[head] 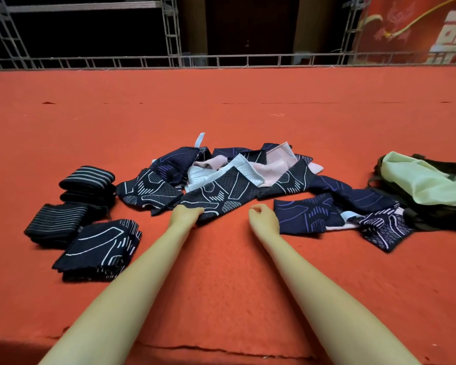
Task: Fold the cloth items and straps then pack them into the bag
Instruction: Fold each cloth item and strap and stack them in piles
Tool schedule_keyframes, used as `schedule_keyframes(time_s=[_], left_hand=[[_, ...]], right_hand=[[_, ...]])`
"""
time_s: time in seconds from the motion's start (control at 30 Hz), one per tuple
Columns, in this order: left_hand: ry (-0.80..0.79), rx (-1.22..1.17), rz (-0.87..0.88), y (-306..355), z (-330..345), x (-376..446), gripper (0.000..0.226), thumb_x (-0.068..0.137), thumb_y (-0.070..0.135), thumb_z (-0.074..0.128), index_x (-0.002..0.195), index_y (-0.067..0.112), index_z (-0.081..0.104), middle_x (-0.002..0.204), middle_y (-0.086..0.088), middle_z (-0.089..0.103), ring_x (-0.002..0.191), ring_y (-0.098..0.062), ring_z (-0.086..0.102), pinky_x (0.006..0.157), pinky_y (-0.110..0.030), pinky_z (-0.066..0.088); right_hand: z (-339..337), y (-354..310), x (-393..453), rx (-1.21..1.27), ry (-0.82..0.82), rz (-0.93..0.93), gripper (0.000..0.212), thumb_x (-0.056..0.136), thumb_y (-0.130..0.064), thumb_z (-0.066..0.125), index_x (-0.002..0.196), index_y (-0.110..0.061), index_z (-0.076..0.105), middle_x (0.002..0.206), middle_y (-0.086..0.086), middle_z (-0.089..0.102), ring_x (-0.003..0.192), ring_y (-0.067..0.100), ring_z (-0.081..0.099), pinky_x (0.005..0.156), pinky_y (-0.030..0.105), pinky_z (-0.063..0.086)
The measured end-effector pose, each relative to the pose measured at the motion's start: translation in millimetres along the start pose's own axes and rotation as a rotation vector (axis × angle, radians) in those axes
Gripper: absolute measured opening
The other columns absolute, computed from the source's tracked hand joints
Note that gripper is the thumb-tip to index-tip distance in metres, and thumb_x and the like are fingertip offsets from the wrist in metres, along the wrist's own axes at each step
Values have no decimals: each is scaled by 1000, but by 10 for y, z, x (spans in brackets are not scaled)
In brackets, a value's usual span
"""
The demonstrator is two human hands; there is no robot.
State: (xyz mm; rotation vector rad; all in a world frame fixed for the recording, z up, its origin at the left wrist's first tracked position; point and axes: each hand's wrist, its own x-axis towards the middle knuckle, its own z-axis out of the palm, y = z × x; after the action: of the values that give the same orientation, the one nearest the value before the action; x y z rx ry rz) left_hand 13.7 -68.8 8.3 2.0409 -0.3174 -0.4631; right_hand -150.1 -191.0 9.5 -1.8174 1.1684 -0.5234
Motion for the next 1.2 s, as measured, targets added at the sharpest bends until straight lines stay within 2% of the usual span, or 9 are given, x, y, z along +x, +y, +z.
schedule_keyframes(time_s=[0.1, 0.23, 0.4, 0.57, 0.67, 0.77, 0.87, 1.03, 1.2], left_hand=[[-16, -164, 11, 80, -14, -28, 20, 80, 11, 60, 99, 7, 66, 105, -16, 68, 91, -30, 65, 80, -39, 52], [-146, -419, 66, 257, -102, -524, 21, 84, -1, 44, 91, 12, 59, 83, -9, 64, 62, -16, 55, 55, -23, 44], [-365, -484, 30, 116, -353, -1237, 27, 89, -10, 37, 85, 11, 55, 74, -10, 59, 58, -18, 56, 43, -17, 45], [-467, -403, 14, -208, -593, -1652, 26, 90, -8, 36, 85, 10, 54, 73, -8, 56, 58, -15, 51, 44, -18, 46], [-486, -340, 17, -388, -678, -1758, 24, 95, -1, 39, 95, 11, 60, 85, -4, 65, 71, -14, 59, 54, -20, 51], [-368, -206, 110, -512, -687, -1766, 19, 97, 9, 46, 112, 13, 58, 108, -2, 67, 92, -14, 63, 79, -27, 52], [-150, -135, 263, -527, -669, -1696, 36, 93, 6, 52, 128, 12, 48, 117, -7, 65, 107, -20, 62, 97, -36, 47], [25, 1, 357, -396, -465, -1625, 70, 90, 5, 56, 150, 14, 20, 74, 0, 51, 73, -19, 51, 66, -24, 38], [140, 452, 525, -425, -117, -1600, 57, 86, 15, 56, 141, 18, 42, 122, -13, 46, 116, -31, 38, 99, -40, 36]], right_hand=[[-40, 16, -23, 124, -27, -19, 33, 88, -22, 49, 118, -13, 60, 106, 3, 64, 96, 21, 59, 91, 34, 46], [-198, 57, -151, 325, -64, 41, 25, 91, -25, 50, 115, -20, 49, 89, 5, 61, 68, 19, 60, 63, 28, 49], [-324, 164, -347, -23, -37, -149, 52, 91, -34, 55, 136, -11, 42, 127, 15, 54, 115, 31, 54, 100, 35, 40], [-273, 204, -591, -438, -54, -260, 72, 85, -44, 64, 138, -3, 36, 134, 21, 45, 126, 37, 41, 105, 39, 33], [-213, 189, -626, -568, -106, -247, 55, 82, -41, 66, 122, -6, 50, 125, 16, 54, 119, 35, 49, 96, 38, 42], [-193, 149, -699, -481, -132, -259, 22, 85, -30, 59, 95, -10, 60, 107, 13, 66, 103, 33, 61, 80, 34, 46], [-261, 192, -774, -309, -61, -315, 19, 91, -26, 54, 79, -12, 56, 92, 14, 66, 91, 32, 60, 67, 33, 36], [-559, 271, -852, 50, 93, -373, 9, 89, -16, 58, 85, -9, 62, 80, 2, 62, 77, 17, 54, 65, 26, 32], [-730, 542, -886, 183, 188, -320, 4, 88, -16, 61, 85, -13, 62, 77, -3, 62, 76, 16, 56, 69, 29, 42]])
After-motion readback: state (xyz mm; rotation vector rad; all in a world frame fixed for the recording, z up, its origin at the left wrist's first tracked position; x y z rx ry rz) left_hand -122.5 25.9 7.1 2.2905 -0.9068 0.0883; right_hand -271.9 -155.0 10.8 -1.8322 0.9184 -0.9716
